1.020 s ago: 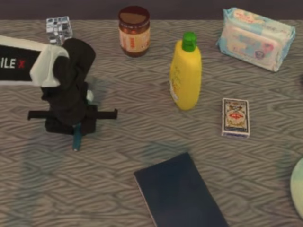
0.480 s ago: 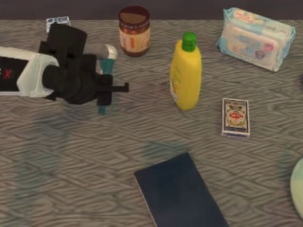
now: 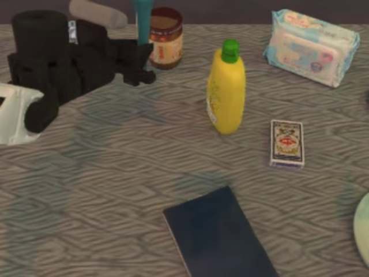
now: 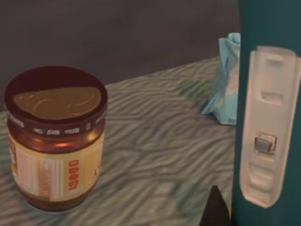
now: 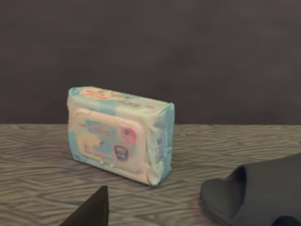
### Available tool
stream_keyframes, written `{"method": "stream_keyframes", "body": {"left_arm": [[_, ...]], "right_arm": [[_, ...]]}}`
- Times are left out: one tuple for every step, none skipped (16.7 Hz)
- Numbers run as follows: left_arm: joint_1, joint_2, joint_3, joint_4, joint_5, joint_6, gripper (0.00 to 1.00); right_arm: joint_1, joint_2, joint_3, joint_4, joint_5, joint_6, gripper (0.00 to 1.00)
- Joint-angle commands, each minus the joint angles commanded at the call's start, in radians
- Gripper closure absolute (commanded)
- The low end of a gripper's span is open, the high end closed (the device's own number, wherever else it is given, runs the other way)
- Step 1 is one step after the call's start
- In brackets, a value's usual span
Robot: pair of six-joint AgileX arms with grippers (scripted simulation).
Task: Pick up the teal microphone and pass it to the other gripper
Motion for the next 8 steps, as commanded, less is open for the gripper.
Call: {"method": "stream_keyframes", "body": {"left_arm": [[0.003,-0.024,-0.020,0.070,0.026,0.015,1.00],[0.006,-0.046,-0.038,0.129,0.050,0.029,1.00],[0.009,-0.067,-0.054,0.178,0.071,0.041,1.00],[0.011,-0.085,-0.067,0.217,0.088,0.052,1.00],[0.013,-0.098,-0.076,0.244,0.100,0.060,1.00],[0.014,-0.107,-0.082,0.261,0.108,0.065,1.00],[0.014,-0.109,-0.084,0.267,0.112,0.067,1.00],[0.014,-0.109,-0.084,0.267,0.112,0.067,1.00]], "right_arm": [[0.000,0.000,0.000,0.000,0.000,0.000,0.00],[0.000,0.000,0.000,0.000,0.000,0.000,0.00],[0.000,0.000,0.000,0.000,0.000,0.000,0.00],[0.000,0.000,0.000,0.000,0.000,0.000,0.00],[0.000,0.000,0.000,0.000,0.000,0.000,0.00],[0.000,0.000,0.000,0.000,0.000,0.000,0.00],[0.000,0.000,0.000,0.000,0.000,0.000,0.00],[0.000,0.000,0.000,0.000,0.000,0.000,0.00]]}}
